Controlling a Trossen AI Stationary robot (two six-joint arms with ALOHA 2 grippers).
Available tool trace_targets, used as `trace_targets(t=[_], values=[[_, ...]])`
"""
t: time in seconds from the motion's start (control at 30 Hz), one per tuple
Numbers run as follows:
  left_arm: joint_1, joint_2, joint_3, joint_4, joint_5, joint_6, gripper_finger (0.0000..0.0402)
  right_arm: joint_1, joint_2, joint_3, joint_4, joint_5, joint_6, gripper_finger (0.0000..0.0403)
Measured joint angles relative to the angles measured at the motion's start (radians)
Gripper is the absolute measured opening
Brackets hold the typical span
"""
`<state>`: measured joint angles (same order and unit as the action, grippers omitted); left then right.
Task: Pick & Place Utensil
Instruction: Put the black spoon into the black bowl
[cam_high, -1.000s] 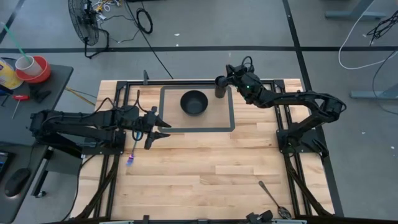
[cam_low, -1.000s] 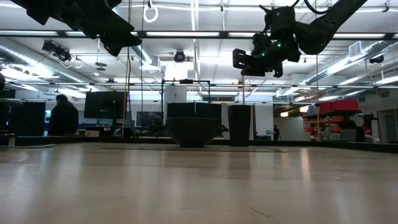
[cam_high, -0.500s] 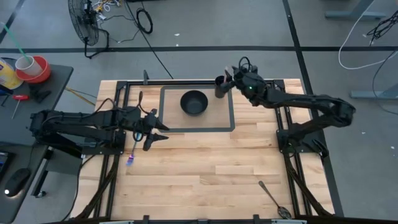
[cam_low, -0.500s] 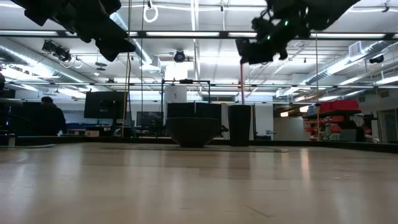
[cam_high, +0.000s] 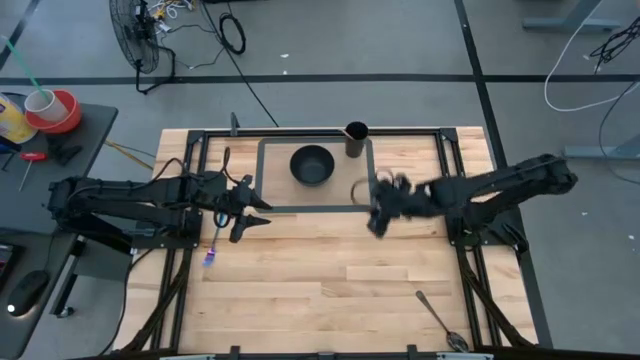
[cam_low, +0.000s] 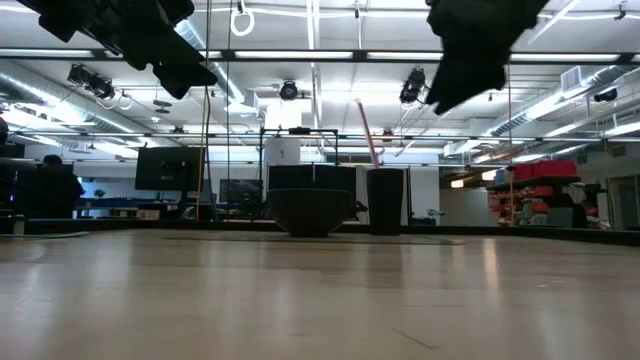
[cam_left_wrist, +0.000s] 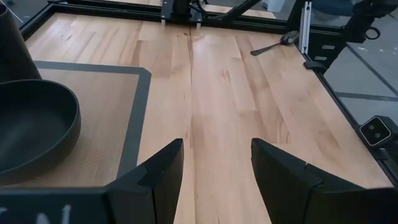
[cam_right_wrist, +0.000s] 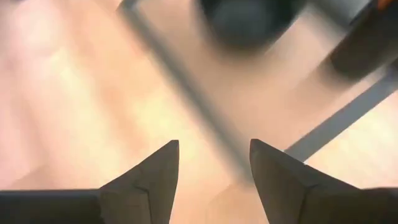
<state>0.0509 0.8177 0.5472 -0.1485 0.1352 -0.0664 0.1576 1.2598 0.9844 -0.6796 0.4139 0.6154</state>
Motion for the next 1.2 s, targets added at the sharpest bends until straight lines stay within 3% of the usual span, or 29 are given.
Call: trace_targets(t=[0.1, 0.33, 0.43, 0.6, 0.73, 0.97, 1.2], values=[[0.000, 0.000, 0.000, 0.000, 0.000, -0.005, 0.0194, 0.108, 0.050, 0.000, -0.060, -0.122, 0.242, 0.0199], [0.000, 0.000, 0.000, 0.000, 0.000, -0.020, 0.0194, 0.319, 0.243, 0.000, -0.189, -0.567, 0.683, 0.0186], [0.000, 0.000, 0.000, 0.000, 0.000, -0.025, 0.0194, 0.382, 0.318, 0.000, -0.192, -0.743, 0.820, 0.0176], [0.000, 0.000, 0.000, 0.000, 0.000, -0.030, 0.0194, 0.497, 0.376, 0.000, -0.135, -0.945, 0.968, 0.0169], [0.000, 0.000, 0.000, -0.001, 0.001, -0.053, 0.0194, 0.557, 0.380, 0.000, -0.142, -1.010, 1.019, 0.0169], [0.000, 0.000, 0.000, -0.008, 0.001, -0.054, 0.0194, 0.594, 0.380, -0.055, -0.132, -0.957, 1.068, 0.0169], [0.000, 0.000, 0.000, -0.040, 0.001, -0.061, 0.0194, 0.646, 0.380, -0.166, 0.107, -1.017, 1.255, 0.0169]])
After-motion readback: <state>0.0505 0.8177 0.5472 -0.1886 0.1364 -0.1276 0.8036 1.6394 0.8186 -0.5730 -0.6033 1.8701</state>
